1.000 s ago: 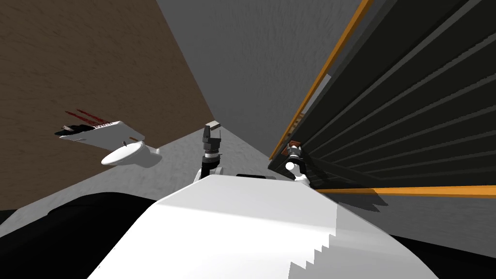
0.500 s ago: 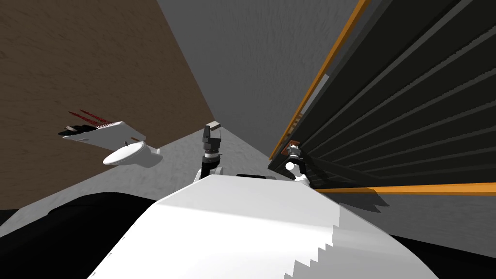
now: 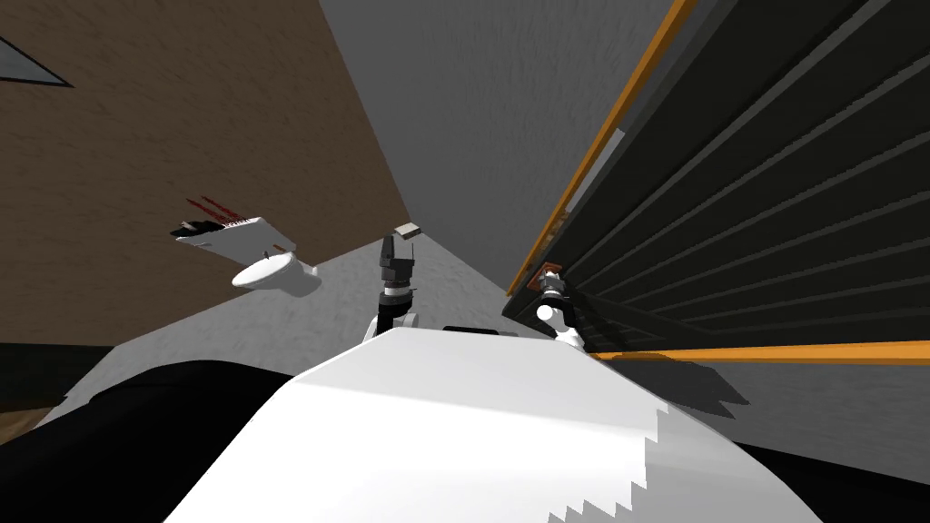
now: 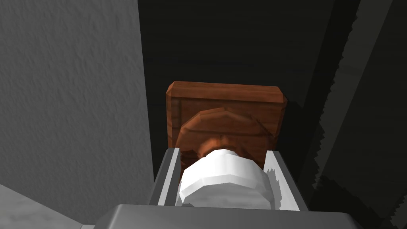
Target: Pull the door open
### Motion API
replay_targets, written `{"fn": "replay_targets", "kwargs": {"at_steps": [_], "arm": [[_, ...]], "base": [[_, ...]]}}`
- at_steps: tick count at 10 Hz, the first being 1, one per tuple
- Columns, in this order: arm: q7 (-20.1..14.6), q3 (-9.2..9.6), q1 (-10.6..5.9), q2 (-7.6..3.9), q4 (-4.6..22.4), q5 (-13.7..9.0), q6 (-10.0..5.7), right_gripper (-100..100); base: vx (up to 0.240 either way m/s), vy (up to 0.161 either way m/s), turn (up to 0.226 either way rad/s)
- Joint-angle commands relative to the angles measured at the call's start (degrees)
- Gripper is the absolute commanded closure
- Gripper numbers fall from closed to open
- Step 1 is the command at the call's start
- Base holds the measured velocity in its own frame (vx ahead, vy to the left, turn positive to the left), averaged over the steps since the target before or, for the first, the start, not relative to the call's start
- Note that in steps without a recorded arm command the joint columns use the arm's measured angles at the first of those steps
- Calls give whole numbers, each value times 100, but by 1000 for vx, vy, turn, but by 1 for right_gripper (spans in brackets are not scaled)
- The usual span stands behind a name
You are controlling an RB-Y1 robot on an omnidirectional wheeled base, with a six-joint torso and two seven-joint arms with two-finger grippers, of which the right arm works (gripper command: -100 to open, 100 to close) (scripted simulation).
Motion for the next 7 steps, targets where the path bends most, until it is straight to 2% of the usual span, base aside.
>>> {"fn": "replay_targets", "kwargs": {"at_steps": [1,5,6,7], "arm": [[-152,127,87,-90,-64,-26,8,100],[-455,368,208,-321,-153,-67,-27,100],[-506,410,228,-360,-168,-74,-33,100],[-449,364,224,-329,-160,-71,-18,100]], "base": [[-269,-22,206],[-240,-43,148],[-231,-63,135],[-102,-21,39]]}}
